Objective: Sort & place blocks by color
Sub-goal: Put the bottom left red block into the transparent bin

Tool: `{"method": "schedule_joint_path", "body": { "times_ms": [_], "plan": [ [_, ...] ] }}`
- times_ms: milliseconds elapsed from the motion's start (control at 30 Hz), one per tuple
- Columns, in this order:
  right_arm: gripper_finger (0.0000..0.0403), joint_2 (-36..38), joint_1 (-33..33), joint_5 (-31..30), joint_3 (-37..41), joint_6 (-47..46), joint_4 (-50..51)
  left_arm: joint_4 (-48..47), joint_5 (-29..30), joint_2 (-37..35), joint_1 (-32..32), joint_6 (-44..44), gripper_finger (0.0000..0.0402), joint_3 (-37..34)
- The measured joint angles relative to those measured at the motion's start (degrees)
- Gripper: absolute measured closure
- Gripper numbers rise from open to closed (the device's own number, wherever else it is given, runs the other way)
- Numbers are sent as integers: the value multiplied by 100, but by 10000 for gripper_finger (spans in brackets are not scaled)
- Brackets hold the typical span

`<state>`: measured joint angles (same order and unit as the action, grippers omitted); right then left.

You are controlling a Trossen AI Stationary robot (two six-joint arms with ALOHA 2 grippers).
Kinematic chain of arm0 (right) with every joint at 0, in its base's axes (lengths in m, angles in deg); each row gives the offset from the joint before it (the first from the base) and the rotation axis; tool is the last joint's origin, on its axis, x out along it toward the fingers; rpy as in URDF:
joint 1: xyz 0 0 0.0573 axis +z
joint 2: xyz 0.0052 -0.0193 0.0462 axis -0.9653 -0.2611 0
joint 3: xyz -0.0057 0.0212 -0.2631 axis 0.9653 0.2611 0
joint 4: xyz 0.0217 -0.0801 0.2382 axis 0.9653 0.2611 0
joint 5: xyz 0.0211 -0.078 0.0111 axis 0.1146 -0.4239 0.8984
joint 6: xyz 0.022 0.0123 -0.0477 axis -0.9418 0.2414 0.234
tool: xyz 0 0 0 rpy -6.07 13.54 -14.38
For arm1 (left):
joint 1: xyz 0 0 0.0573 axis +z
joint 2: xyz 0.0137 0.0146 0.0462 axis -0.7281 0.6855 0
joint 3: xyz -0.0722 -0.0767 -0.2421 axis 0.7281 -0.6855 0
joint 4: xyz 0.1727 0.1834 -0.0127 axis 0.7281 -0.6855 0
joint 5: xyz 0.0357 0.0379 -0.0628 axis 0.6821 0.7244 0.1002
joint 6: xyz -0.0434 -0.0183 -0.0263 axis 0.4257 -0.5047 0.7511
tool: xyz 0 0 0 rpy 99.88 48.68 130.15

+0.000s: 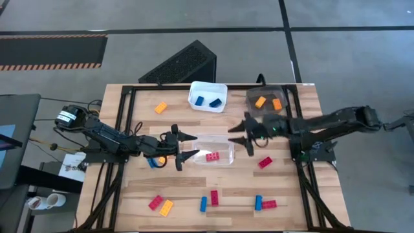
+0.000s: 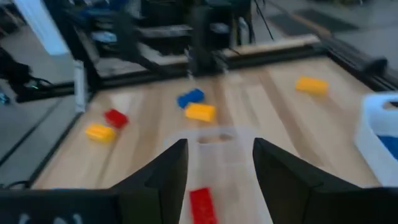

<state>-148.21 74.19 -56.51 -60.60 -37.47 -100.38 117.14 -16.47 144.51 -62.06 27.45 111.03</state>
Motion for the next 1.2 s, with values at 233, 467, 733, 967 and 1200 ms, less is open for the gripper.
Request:
{"method": "schedule_joint_path", "body": {
  "times_ms": [233, 467, 733, 967, 1200],
  "plan": [
    [212, 91, 1187, -673, 367, 325, -615, -122, 4, 0, 18, 133, 145, -2],
    [222, 89, 1394, -1191, 366, 340, -589, -124, 15, 0, 52, 323, 145, -2],
    [236, 89, 1360, -1194, 366, 305, -594, -598, 41, -2, 52, 422, 145, 27],
    [246, 89, 1360, -1194, 366, 318, -571, -2038, 87, -14, 31, 603, 145, 494],
    [254, 87, 1415, -1191, 366, 295, -478, -6318, 166, 9, -597, 1064, 145, 2188]
  ]
}}
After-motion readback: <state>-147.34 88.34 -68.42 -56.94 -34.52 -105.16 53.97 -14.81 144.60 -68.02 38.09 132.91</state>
